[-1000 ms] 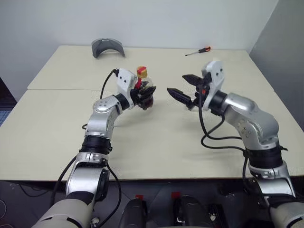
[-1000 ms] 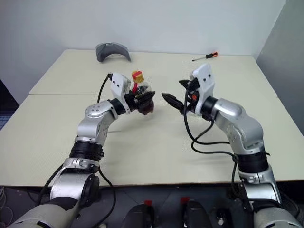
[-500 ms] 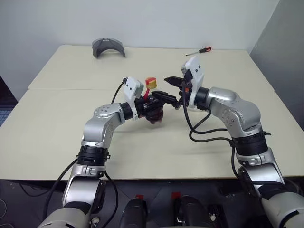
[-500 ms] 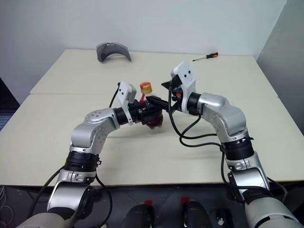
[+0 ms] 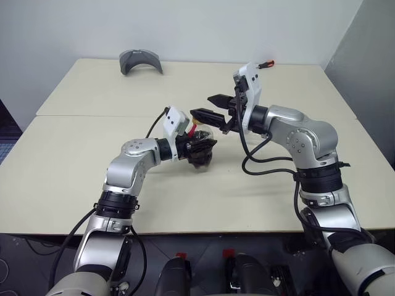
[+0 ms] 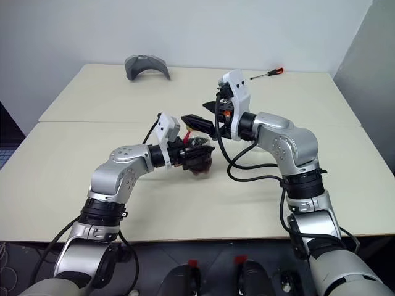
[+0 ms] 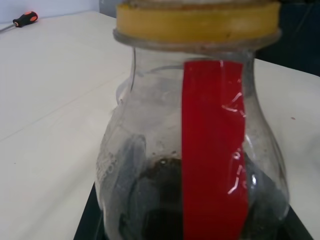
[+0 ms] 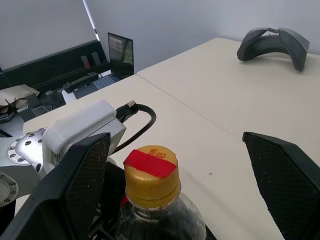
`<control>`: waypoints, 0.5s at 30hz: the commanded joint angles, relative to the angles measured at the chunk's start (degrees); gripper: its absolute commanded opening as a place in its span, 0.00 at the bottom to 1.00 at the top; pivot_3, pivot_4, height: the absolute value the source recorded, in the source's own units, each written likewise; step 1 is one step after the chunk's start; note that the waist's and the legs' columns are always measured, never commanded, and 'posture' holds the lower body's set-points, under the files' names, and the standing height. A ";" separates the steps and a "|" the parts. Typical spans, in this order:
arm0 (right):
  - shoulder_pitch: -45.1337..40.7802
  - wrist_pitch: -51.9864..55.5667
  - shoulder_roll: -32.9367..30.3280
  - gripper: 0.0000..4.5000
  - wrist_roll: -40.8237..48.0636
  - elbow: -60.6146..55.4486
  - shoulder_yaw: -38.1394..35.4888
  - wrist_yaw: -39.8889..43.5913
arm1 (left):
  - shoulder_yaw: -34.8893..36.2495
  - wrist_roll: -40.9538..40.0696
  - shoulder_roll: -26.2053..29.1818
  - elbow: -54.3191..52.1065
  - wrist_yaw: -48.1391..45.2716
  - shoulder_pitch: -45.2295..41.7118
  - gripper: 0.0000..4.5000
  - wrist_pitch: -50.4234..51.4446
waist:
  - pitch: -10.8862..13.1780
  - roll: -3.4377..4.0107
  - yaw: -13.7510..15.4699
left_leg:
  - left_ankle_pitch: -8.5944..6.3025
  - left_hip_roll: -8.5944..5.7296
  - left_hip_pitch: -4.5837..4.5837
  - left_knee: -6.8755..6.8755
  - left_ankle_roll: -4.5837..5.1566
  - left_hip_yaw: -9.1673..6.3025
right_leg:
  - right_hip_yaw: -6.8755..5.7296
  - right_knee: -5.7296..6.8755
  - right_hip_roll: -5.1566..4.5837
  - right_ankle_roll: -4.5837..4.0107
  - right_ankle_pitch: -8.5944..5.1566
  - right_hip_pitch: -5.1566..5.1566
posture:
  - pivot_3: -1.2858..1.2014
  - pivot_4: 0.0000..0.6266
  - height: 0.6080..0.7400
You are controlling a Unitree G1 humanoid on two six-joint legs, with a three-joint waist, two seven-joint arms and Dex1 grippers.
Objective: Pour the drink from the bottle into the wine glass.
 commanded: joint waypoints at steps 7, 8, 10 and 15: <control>0.97 1.69 0.47 1.00 1.78 -3.76 -0.74 0.93 | -0.37 -0.49 -0.05 -2.64 -0.20 -1.07 0.36 -1.60 | 0.00 0.00 0.01 | 0.00 0.00 0.00 -0.01 0.00 0.00 | 0.01 -0.01 0.00 0.00 0.00 0.00 | 0.52 0.24 1.00; 1.22 1.69 0.43 1.00 1.74 -3.89 -0.54 1.18 | -0.42 -0.59 -0.02 -2.82 -0.19 -1.00 0.36 -1.48 | 0.00 0.00 0.01 | 0.00 0.00 0.00 0.00 0.00 0.00 | 0.00 0.00 0.00 0.00 0.00 0.00 | 0.52 0.24 1.00; 1.52 1.80 0.64 0.87 1.65 -4.11 -0.53 0.91 | -0.43 -0.70 0.15 -3.14 -0.21 -0.73 0.36 -1.40 | 0.00 0.00 0.00 | 0.00 0.00 0.00 -0.01 0.00 0.00 | 0.00 0.00 0.00 0.00 0.00 0.00 | 0.52 0.24 1.00; 1.63 1.46 0.89 0.87 1.11 -3.95 -0.45 0.84 | -0.43 -0.82 0.24 -3.59 -0.16 -0.48 0.36 -1.17 | 0.00 0.00 0.00 | 0.00 0.00 0.00 -0.01 0.00 0.00 | 0.01 0.00 0.00 0.00 0.00 -0.01 | 0.52 0.24 1.00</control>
